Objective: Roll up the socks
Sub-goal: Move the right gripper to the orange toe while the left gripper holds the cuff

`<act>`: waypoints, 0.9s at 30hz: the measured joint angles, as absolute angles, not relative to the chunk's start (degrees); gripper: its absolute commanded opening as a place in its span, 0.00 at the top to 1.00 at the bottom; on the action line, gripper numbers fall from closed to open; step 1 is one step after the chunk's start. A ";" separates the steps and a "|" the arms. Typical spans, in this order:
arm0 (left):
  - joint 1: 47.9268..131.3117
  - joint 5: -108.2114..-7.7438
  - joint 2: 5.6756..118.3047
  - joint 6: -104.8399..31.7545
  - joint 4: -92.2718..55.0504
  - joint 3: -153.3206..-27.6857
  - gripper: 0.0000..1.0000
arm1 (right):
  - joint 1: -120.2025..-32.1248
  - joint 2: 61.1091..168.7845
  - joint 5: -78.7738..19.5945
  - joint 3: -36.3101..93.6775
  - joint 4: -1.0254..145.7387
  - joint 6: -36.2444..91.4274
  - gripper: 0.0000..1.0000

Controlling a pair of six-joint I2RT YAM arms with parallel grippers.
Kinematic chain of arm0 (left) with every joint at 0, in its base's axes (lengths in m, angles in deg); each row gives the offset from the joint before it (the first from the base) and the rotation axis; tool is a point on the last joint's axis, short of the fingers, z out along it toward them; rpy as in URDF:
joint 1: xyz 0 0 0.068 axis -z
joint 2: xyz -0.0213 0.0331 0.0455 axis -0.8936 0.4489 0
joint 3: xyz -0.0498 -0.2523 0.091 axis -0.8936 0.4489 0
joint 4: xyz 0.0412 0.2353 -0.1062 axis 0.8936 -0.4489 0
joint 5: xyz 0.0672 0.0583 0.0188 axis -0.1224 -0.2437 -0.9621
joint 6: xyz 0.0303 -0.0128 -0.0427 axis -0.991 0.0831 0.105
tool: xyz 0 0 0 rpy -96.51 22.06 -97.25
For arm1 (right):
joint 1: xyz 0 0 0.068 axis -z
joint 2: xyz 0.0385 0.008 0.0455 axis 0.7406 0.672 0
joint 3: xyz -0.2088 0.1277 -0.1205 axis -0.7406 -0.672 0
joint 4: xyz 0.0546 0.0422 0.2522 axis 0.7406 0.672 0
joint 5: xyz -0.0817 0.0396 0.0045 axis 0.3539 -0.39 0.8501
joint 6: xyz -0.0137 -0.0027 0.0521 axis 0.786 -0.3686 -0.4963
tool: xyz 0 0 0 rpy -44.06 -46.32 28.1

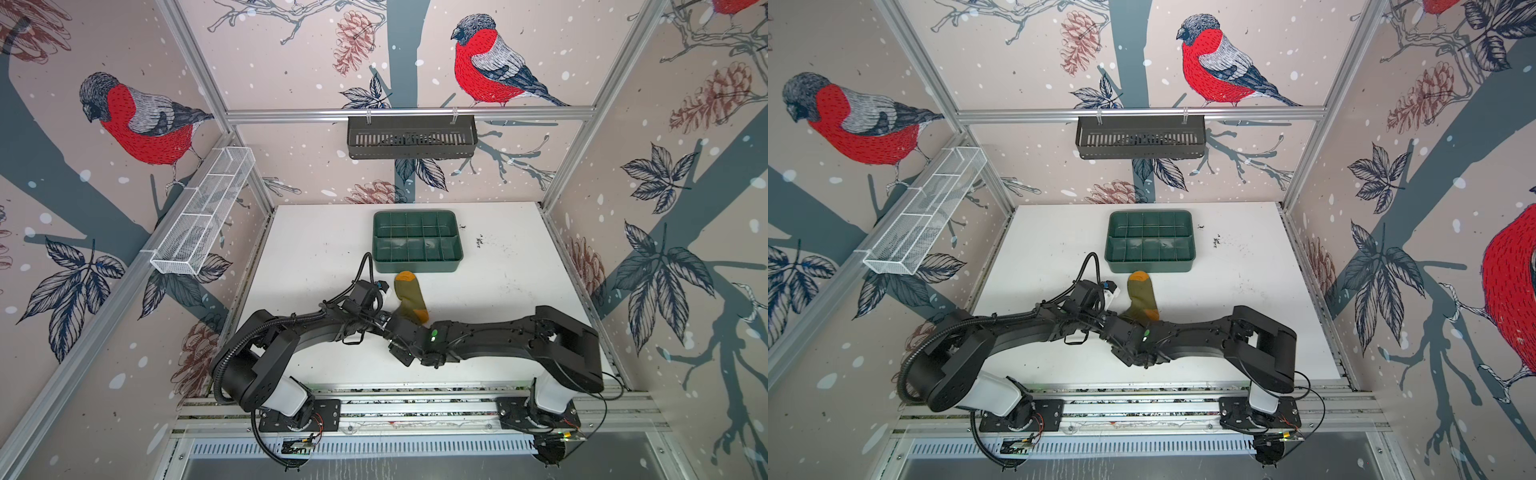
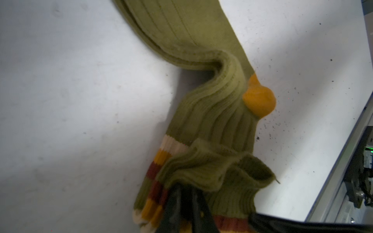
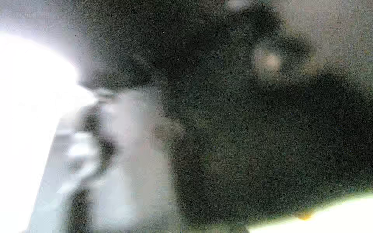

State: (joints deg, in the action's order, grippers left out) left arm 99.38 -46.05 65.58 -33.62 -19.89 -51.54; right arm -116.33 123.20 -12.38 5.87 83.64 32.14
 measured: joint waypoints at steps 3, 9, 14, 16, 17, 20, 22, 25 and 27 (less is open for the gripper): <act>99.91 -44.67 65.54 -33.69 -20.13 -51.54 0.86 | -109.38 115.17 -20.05 3.00 82.99 31.53 0.54; 99.93 -45.17 64.36 -33.84 -22.84 -51.98 0.86 | -95.11 108.01 -29.78 3.13 80.89 26.70 0.54; 100.52 -48.19 63.44 -34.23 -27.63 -54.25 0.86 | -89.80 116.16 -30.78 9.34 84.39 24.58 0.56; 100.98 -49.63 63.50 -34.63 -29.75 -55.69 0.86 | -89.14 120.29 -31.11 11.85 85.52 24.58 0.59; 101.24 -50.33 63.68 -34.73 -30.86 -56.52 0.86 | -88.84 122.30 -30.83 12.95 85.98 24.56 0.62; 101.85 -53.09 63.85 -35.15 -33.97 -58.07 0.86 | -88.60 127.09 -30.87 15.26 86.44 24.54 0.70; 102.14 -54.55 63.79 -35.17 -35.56 -58.49 0.86 | -88.73 129.25 -31.00 16.36 86.24 24.54 0.73; 102.42 -55.84 63.68 -35.17 -37.05 -58.56 0.87 | -88.60 131.04 -30.94 17.10 85.35 24.54 0.78; 102.77 -55.82 63.70 -35.17 -37.22 -58.56 0.87 | -88.55 132.27 -30.76 17.89 84.67 24.54 0.80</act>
